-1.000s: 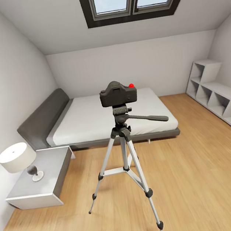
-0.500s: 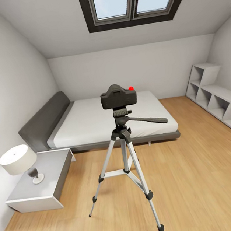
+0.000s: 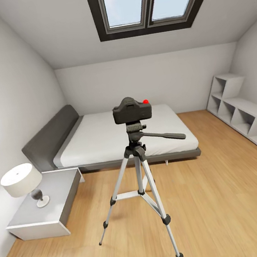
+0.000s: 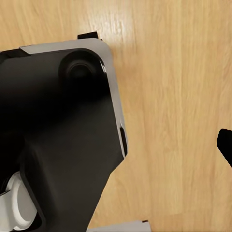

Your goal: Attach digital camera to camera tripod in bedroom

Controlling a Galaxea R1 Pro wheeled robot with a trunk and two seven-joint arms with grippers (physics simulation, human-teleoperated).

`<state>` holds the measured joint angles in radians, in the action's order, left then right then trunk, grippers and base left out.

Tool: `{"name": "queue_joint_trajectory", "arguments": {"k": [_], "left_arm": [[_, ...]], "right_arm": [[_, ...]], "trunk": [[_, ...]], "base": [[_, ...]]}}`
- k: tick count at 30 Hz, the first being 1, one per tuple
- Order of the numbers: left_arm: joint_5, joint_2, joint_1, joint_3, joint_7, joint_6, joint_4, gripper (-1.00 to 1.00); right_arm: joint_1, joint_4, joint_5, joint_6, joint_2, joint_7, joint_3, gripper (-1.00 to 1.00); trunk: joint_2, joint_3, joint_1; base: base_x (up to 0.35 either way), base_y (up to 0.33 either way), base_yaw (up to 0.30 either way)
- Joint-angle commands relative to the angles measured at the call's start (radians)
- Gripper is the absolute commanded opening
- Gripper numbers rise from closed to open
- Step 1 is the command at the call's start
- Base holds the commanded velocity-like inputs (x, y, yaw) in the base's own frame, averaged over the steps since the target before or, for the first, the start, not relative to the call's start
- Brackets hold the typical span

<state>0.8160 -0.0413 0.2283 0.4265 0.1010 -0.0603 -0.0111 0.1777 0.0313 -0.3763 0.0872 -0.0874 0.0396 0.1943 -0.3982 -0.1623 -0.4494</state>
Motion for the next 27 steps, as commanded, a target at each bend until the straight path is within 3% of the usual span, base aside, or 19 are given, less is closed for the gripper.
{"name": "queue_joint_trajectory", "arguments": {"k": [1, 27], "left_arm": [[0.007, 0.000, 0.000, 0.009, 0.004, -0.001, -0.001, 1.00], [0.006, 0.000, 0.000, 0.008, 0.004, -0.001, -0.001, 1.00]], "right_arm": [[0.001, 0.004, -0.010, 0.006, 0.000, 0.002, 0.008, 1.00], [0.000, 0.004, -0.009, 0.012, 0.008, -0.030, 0.008, 1.00]], "trunk": [[-0.002, 0.000, -0.001], [-0.002, 0.042, -0.001]], "base": [[0.000, 0.000, 0.000], [0.000, 0.000, 0.000]]}}
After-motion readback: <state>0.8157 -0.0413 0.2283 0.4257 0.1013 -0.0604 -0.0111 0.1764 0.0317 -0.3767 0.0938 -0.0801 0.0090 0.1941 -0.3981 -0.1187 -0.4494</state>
